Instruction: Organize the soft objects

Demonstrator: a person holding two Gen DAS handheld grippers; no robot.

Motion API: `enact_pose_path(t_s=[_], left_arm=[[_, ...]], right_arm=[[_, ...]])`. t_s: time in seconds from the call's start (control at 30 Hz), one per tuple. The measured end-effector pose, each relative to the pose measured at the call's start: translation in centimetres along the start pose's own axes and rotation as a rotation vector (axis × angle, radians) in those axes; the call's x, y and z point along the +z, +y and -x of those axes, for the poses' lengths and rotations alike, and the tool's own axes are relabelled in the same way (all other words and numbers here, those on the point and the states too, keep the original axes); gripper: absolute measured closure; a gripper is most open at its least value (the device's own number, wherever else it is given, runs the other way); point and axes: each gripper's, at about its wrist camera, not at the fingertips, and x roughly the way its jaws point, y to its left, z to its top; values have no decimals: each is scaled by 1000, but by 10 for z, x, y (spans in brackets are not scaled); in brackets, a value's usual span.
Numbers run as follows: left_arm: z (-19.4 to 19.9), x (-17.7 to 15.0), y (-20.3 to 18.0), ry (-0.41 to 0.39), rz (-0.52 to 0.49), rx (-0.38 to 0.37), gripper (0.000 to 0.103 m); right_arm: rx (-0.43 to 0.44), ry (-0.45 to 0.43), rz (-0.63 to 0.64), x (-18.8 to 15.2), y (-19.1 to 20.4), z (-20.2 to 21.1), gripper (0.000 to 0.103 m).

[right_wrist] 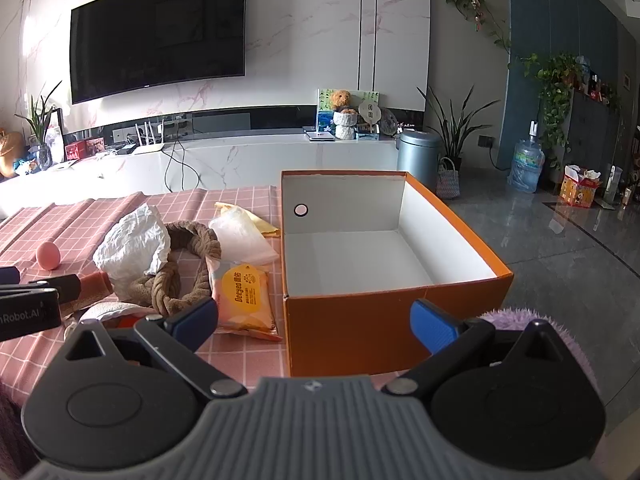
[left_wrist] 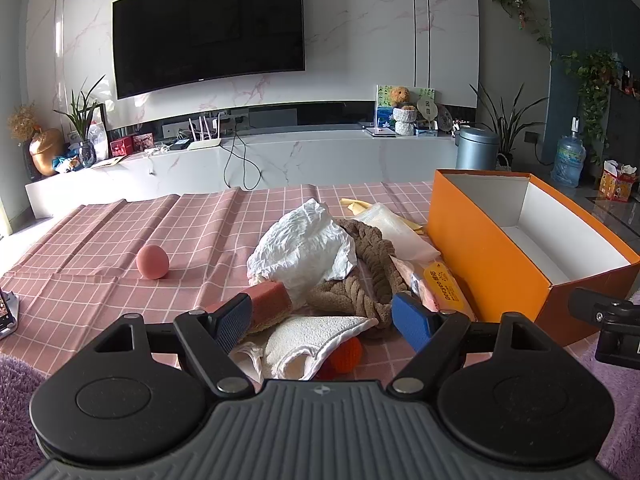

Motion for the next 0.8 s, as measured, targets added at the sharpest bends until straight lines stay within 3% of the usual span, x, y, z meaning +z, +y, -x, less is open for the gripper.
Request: enact_pose_path(t_s=[0.8], left_arm=[[-2,-2,-1,7,-6,2,9]], right_arm=[[-5,3,-1,-1,-1,1,2]])
